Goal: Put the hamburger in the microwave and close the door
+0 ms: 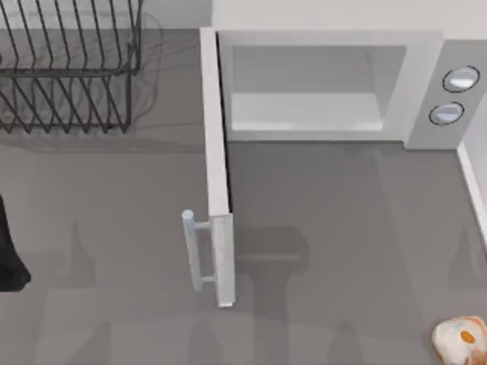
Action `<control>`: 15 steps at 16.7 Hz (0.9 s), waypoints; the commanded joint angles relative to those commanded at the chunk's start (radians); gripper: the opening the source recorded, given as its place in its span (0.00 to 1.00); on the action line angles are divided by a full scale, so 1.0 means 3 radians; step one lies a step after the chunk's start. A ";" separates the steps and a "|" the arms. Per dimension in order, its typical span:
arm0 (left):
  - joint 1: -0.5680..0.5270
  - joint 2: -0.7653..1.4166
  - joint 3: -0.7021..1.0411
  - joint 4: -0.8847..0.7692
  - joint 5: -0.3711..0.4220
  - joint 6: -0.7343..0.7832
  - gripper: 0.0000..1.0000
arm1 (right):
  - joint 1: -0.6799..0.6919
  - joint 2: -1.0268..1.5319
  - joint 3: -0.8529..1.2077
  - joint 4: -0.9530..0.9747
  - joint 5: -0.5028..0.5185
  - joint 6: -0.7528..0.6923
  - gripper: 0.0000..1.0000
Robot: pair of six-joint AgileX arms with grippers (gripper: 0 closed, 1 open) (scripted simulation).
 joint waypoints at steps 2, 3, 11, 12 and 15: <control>0.0000 0.0000 0.0000 0.0000 0.0000 0.0000 1.00 | 0.0002 0.0004 0.0004 -0.0004 0.0000 0.0001 1.00; 0.0000 0.0000 0.0000 0.0000 0.0000 0.0000 1.00 | 0.0017 0.0042 0.0034 -0.0040 0.0001 0.0009 1.00; 0.0000 0.0000 0.0000 0.0000 0.0000 0.0000 1.00 | 0.0537 0.1615 0.0990 -0.1203 -0.0002 0.0259 1.00; 0.0000 0.0000 0.0000 0.0000 0.0000 0.0000 1.00 | 0.0627 0.1944 0.1149 -0.1411 -0.0005 0.0306 1.00; 0.0000 0.0000 0.0000 0.0000 0.0000 0.0000 1.00 | 0.0894 0.2894 0.1619 -0.2030 -0.0016 0.0442 1.00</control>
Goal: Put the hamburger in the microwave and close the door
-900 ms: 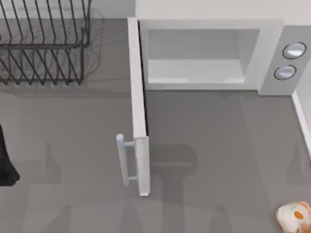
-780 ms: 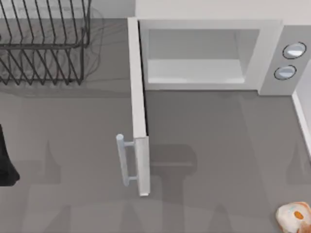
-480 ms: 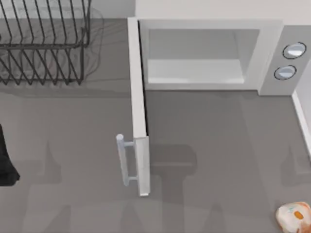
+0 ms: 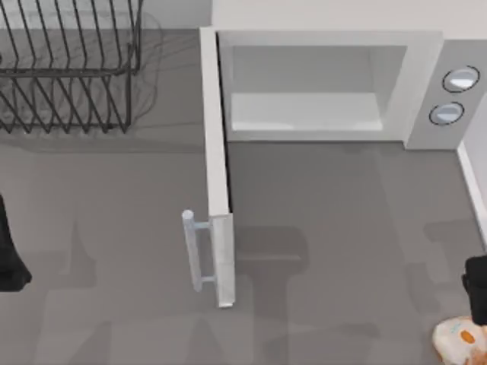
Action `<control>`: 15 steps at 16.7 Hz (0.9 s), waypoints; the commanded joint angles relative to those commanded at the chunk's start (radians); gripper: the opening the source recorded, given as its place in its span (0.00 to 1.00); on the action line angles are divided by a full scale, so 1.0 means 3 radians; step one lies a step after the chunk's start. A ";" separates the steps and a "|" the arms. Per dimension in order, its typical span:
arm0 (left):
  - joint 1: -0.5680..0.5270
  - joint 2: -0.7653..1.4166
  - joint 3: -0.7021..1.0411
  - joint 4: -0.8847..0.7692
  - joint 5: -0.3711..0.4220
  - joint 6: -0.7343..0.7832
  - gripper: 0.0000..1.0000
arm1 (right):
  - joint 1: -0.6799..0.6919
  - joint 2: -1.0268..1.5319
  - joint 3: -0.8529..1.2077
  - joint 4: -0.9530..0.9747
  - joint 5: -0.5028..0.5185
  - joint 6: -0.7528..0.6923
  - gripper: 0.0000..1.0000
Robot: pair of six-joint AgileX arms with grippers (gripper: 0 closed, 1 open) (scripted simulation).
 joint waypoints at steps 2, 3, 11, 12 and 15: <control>0.0000 0.0000 0.0000 0.0000 0.0000 0.0000 1.00 | 0.0163 0.0536 0.0293 -0.0377 -0.0005 0.0080 1.00; 0.0000 0.0000 0.0000 0.0000 0.0000 0.0000 1.00 | 0.0237 0.0767 0.0429 -0.0546 -0.0005 0.0115 1.00; 0.0000 0.0000 0.0000 0.0000 0.0000 0.0000 1.00 | 0.0546 0.1727 0.1018 -0.1223 0.0020 0.0256 1.00; 0.0000 0.0000 0.0000 0.0000 0.0000 0.0000 1.00 | 0.0546 0.1727 0.1018 -0.1223 0.0020 0.0256 1.00; 0.0000 0.0000 0.0000 0.0000 0.0000 0.0000 1.00 | 0.0530 0.1715 0.1007 -0.1215 0.0019 0.0252 1.00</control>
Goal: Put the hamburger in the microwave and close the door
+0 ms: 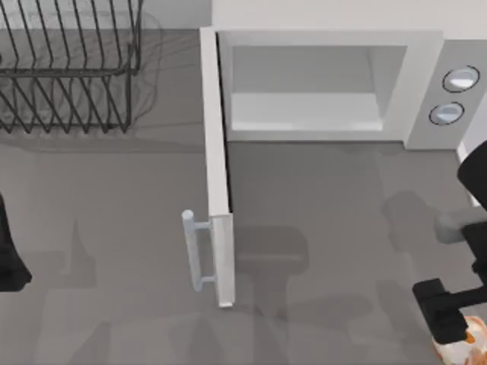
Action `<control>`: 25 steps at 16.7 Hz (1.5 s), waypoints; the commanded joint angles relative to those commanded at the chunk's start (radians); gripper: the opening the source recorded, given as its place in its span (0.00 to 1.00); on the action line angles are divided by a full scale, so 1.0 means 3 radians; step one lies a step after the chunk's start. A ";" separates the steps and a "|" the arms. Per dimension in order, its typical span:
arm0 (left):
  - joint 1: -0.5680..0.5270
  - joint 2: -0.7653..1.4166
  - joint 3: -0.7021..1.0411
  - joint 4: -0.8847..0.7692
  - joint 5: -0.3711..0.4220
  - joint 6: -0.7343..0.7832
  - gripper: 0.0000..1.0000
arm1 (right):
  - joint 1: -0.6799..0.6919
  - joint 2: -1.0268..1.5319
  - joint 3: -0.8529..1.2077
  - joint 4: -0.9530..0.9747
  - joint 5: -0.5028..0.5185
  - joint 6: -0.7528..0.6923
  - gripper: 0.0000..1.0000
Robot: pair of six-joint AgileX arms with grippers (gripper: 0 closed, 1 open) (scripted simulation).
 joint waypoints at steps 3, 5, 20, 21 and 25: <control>0.0000 0.0000 0.0000 0.0000 0.0000 0.0000 1.00 | 0.0006 0.0075 -0.0075 0.0130 0.0001 -0.0002 1.00; 0.0000 0.0000 0.0000 0.0000 0.0000 0.0000 1.00 | 0.0012 0.0205 -0.0198 0.0392 0.0001 0.0002 1.00; 0.0000 0.0000 0.0000 0.0000 0.0000 0.0000 1.00 | 0.0024 0.0674 -0.0642 0.1307 0.0001 0.0023 0.70; 0.0000 0.0000 0.0000 0.0000 0.0000 0.0000 1.00 | 0.0024 0.0674 -0.0642 0.1307 0.0001 0.0023 0.62; 0.0000 0.0000 0.0000 0.0000 0.0000 0.0000 1.00 | 0.0024 0.0674 -0.0642 0.1307 0.0001 0.0023 0.32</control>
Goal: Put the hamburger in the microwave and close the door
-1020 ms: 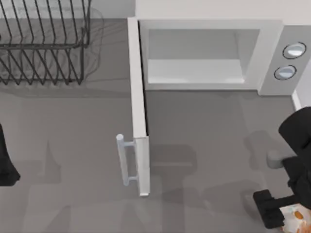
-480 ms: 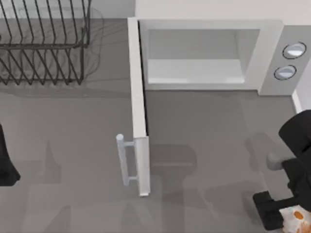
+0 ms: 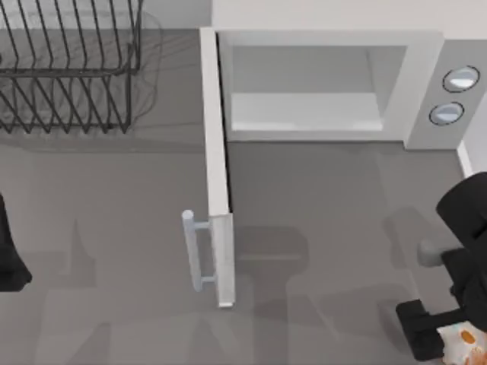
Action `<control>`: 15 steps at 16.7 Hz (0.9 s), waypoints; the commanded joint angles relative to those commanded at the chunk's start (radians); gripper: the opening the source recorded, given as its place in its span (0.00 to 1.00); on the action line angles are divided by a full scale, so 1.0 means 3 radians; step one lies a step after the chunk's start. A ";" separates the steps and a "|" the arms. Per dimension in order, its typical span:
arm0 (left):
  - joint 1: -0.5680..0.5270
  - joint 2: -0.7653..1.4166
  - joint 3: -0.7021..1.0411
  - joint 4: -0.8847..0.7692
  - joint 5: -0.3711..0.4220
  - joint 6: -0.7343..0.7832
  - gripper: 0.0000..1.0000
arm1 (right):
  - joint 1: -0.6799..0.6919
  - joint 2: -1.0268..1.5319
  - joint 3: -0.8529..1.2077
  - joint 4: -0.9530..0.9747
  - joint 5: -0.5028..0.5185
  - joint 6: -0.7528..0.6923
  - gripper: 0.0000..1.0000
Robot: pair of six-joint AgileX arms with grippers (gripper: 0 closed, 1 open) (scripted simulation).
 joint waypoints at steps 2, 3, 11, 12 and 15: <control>0.0000 0.0000 0.0000 0.0000 0.0000 0.0000 1.00 | 0.0000 0.0000 0.0000 0.0000 0.0000 0.0000 0.17; 0.0000 0.0000 0.0000 0.0000 0.0000 0.0000 1.00 | 0.0000 0.0000 0.0000 0.0000 0.0000 0.0000 0.10; 0.0000 0.0000 0.0000 0.0000 0.0000 0.0000 1.00 | 0.0000 0.0000 0.0000 0.0000 0.0000 0.0000 0.00; 0.0000 0.0000 0.0000 0.0000 0.0000 0.0000 1.00 | 0.0000 0.0000 0.0000 0.0000 0.0000 0.0000 0.00; 0.0000 0.0000 0.0000 0.0000 0.0000 0.0000 1.00 | 0.0005 -0.0271 0.0182 -0.0327 0.0019 0.0005 0.00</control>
